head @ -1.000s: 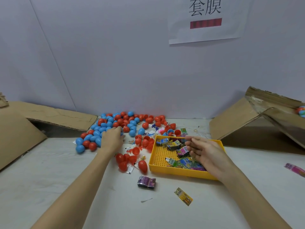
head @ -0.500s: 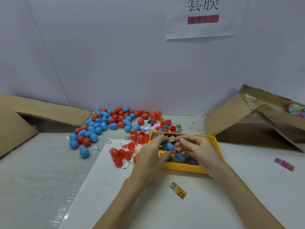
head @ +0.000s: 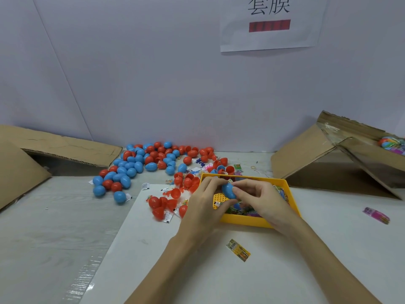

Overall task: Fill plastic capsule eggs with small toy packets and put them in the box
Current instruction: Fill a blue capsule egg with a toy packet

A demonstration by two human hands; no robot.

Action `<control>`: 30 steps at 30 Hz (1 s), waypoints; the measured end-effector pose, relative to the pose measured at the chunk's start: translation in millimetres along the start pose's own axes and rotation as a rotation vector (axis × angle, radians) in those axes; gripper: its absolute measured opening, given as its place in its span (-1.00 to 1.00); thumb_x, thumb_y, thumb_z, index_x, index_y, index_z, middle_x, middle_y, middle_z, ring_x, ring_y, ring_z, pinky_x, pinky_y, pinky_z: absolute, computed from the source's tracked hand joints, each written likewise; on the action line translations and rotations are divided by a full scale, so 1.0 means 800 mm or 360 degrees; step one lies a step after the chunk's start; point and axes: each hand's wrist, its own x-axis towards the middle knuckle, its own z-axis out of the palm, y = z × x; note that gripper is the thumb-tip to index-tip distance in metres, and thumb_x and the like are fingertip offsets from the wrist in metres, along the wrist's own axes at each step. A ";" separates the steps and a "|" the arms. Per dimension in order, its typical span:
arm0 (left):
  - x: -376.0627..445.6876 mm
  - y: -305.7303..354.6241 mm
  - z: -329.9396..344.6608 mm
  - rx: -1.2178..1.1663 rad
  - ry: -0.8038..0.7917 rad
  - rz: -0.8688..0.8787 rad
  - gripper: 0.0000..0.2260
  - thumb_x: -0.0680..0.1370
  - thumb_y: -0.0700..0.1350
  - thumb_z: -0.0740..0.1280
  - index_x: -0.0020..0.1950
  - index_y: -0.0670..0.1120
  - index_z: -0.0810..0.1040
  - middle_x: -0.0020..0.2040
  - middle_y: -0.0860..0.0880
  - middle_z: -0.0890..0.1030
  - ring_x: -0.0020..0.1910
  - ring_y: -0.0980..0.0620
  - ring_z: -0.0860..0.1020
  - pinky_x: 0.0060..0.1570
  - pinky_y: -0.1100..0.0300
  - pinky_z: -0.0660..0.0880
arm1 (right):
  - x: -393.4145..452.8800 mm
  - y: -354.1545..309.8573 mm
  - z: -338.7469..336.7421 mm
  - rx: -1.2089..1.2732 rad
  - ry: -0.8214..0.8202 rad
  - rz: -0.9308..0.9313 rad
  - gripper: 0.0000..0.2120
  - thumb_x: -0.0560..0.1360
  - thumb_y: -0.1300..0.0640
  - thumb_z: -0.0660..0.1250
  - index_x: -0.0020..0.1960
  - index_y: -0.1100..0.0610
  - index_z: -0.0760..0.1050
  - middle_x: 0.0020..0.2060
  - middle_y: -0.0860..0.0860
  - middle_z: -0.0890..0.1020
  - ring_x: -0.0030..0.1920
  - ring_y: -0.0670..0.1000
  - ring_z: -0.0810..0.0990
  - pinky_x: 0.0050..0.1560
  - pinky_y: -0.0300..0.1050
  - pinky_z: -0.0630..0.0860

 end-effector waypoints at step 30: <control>0.004 0.002 -0.007 -0.0392 0.0108 -0.0331 -0.78 0.60 -0.01 0.41 0.19 -0.07 0.53 -0.06 0.09 0.67 -0.05 0.13 0.66 -0.06 0.29 0.59 | -0.004 -0.010 0.008 -0.0041 -0.0062 -0.0135 -0.75 0.63 0.03 0.36 0.28 -0.17 0.59 0.02 -0.11 0.75 0.00 -0.03 0.74 -0.14 -0.22 0.63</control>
